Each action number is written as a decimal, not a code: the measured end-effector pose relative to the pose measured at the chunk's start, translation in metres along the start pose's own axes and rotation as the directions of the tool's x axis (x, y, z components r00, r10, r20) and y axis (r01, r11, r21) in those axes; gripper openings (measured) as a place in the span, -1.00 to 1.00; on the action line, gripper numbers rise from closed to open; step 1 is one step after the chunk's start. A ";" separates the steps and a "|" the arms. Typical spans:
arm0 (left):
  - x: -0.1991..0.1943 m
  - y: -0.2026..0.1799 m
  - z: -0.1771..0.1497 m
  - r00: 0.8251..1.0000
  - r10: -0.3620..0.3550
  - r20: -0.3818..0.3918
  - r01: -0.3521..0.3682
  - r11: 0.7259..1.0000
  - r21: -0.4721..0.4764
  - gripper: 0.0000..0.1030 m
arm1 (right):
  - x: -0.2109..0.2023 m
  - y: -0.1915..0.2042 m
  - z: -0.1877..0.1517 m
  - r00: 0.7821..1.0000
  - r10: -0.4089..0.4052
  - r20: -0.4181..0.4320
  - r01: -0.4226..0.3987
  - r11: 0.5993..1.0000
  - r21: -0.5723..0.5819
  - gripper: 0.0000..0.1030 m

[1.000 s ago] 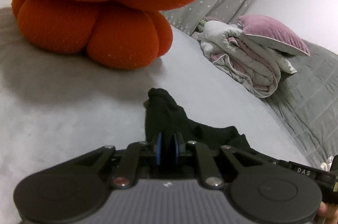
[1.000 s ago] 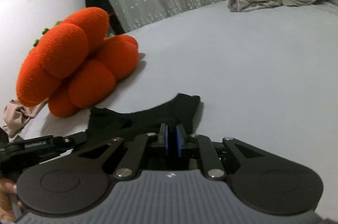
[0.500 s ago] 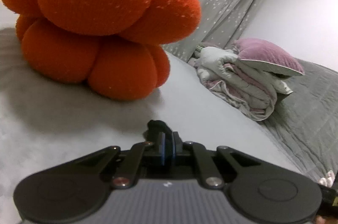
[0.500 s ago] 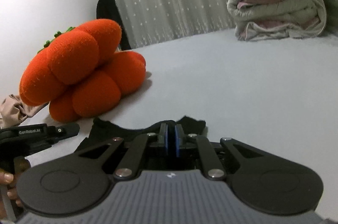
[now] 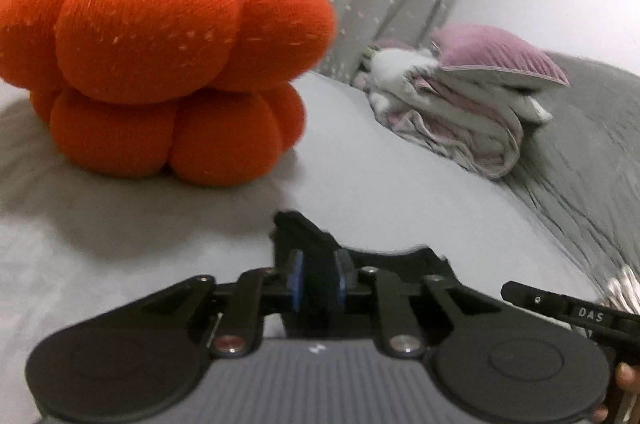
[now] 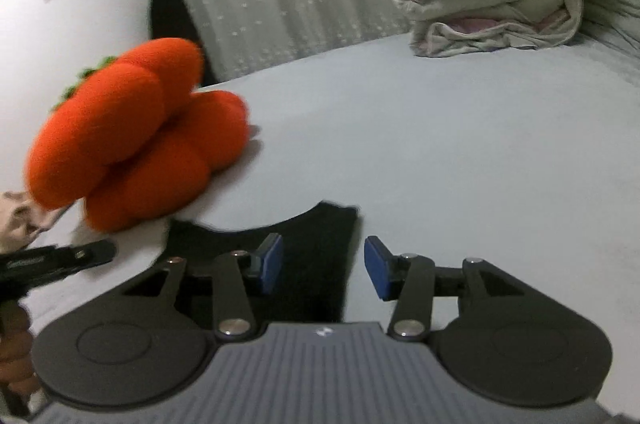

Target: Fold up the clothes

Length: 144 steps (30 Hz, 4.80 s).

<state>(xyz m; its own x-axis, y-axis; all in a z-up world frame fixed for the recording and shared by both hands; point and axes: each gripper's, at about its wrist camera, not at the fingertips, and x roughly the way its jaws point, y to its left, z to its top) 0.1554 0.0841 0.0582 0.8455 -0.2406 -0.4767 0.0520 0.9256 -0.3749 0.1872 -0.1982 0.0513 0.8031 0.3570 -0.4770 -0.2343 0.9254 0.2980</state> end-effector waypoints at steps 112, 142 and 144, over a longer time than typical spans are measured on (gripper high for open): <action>-0.114 -0.060 -0.118 0.989 0.074 -0.131 -0.053 0.986 0.156 -0.93 | -0.105 0.041 -0.090 0.960 0.101 -0.262 -0.159 0.965 -0.210 -0.32; -0.122 -0.057 -0.111 0.995 0.033 -0.095 -0.022 0.993 0.115 -0.93 | -0.112 0.054 -0.091 0.977 0.068 -0.201 -0.134 0.933 -0.333 -0.88; -0.125 -0.056 -0.109 0.996 0.024 -0.085 -0.016 0.995 0.102 -0.93 | -0.116 0.058 -0.089 0.983 0.064 -0.171 -0.121 0.928 -0.351 -0.88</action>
<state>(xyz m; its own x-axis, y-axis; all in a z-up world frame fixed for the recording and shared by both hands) -0.0113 0.0304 0.0517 0.7982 -0.2419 -0.5516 0.0925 0.9542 -0.2846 0.0317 -0.1747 0.0503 0.6809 0.4316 -0.5917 -0.5072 0.8607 0.0442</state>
